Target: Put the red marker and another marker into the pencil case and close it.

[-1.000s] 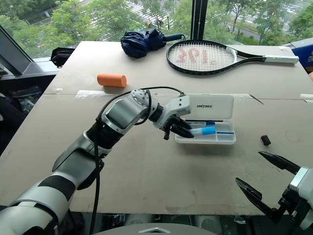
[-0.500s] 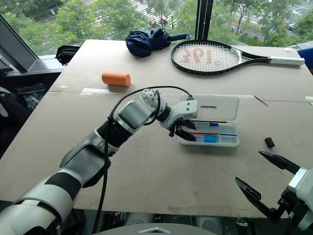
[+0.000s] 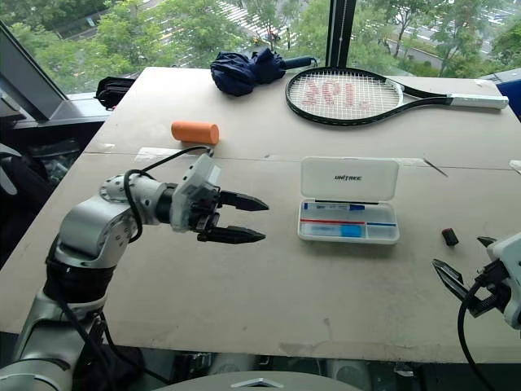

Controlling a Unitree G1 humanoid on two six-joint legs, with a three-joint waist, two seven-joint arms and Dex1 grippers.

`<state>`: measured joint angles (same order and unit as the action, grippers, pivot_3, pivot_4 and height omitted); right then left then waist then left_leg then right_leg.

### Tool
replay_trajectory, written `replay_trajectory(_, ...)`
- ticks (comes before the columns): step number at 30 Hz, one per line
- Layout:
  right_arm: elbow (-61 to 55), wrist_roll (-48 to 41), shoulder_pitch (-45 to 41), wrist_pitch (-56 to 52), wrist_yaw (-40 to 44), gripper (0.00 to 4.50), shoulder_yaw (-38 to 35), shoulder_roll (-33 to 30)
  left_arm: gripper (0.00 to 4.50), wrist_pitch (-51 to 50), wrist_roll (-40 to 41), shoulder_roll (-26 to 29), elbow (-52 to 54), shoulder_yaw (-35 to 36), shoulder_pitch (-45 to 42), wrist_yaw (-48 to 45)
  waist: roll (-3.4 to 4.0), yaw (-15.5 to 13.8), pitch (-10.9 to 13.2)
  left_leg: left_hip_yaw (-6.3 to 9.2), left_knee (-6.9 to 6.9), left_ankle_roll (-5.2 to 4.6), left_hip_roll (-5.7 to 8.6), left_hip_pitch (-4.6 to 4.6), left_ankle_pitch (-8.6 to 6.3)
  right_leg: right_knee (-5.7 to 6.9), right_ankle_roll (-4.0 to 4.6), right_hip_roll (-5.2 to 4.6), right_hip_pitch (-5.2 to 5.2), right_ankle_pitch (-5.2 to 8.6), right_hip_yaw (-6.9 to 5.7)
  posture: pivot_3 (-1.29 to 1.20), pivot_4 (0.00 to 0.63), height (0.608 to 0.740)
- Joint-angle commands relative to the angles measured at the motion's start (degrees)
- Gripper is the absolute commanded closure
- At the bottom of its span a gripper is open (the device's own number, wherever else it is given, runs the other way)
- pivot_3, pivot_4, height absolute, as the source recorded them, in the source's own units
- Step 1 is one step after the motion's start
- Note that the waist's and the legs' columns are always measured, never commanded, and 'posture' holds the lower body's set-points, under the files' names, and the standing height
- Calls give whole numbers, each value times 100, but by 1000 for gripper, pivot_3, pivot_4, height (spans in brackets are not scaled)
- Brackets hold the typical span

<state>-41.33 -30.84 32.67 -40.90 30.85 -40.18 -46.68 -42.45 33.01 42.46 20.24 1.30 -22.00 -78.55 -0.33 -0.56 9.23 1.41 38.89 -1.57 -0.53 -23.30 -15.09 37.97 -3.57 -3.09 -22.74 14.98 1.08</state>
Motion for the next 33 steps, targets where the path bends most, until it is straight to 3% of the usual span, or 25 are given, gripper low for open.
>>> replay_trajectory(1, 525, -122, -847, -1118, -394, 0, 290, -353, 1327, -205, 809, 417, 838, 922, 792, -74, -9, -21, 3, 3, 0, 0, 1, -1, 0, -2, 0, -1, 0, 0, -2, 0, 150, 732)
replay_trajectory(8, 1952, 20, -2787, -2217, -677, 0, 1362, -566, 1327, -326, 1445, 620, 1675, 1496, 1647, 629, -10, -36, 3, 12, 1, 0, 8, -2, 0, -3, 14, -3, 4, 8, -12, 0, 150, 732)
replay_trajectory(11, 2451, 109, -3282, -2411, -680, 839, 1771, -516, 1219, -315, 1629, 576, 1932, 1512, 1817, 952, -6, -9, 4, 6, 1, -1, 8, -1, 0, -2, -1, 1, 3, -1, -5, 0, 150, 732)
replay_trajectory(19, 2772, 380, -3343, -2061, -353, 4383, 2101, -662, 1219, -239, 2024, 624, 2441, 1560, 2217, 1590, -3, -14, 4, 6, -2, -1, 4, 3, -1, -1, -2, 5, 4, -1, -6, 0, 150, 732)
replay_trajectory(21, 2564, 422, -3174, -1418, 136, 4455, 2095, -800, 1219, -197, 2089, 663, 2529, 1611, 2345, 1650, -3, -18, 4, 4, -2, -1, 5, 4, -1, -1, -2, 5, 5, -2, -4, 0, 150, 732)
replay_trajectory(25, 1713, 633, -2771, 638, 1887, 4455, 2362, -1350, 1219, -125, 2243, 805, 2689, 1894, 2622, 1668, 11, 11, 11, 2, -2, -2, 2, 8, -1, 1, -3, 7, 3, -1, -3, 0, 150, 732)
replay_trajectory(28, 1846, 714, -3380, 1035, 2710, 4455, 3132, -1713, 1219, -20, 2309, 945, 2779, 2123, 2855, 1548, 5, 129, 13, -14, -23, -2, -6, 38, -1, -1, -3, 10, 16, -1, 8, 0, 150, 732)
replay_trajectory(33, 2552, 1336, -4464, 1646, 3365, 4455, 4202, -1727, 1219, 69, 2412, 1156, 2722, 2338, 2941, 1508, 2, 93, 17, -15, -33, -1, -6, 50, 0, -4, 0, 10, 22, 0, 7, 0, 150, 732)
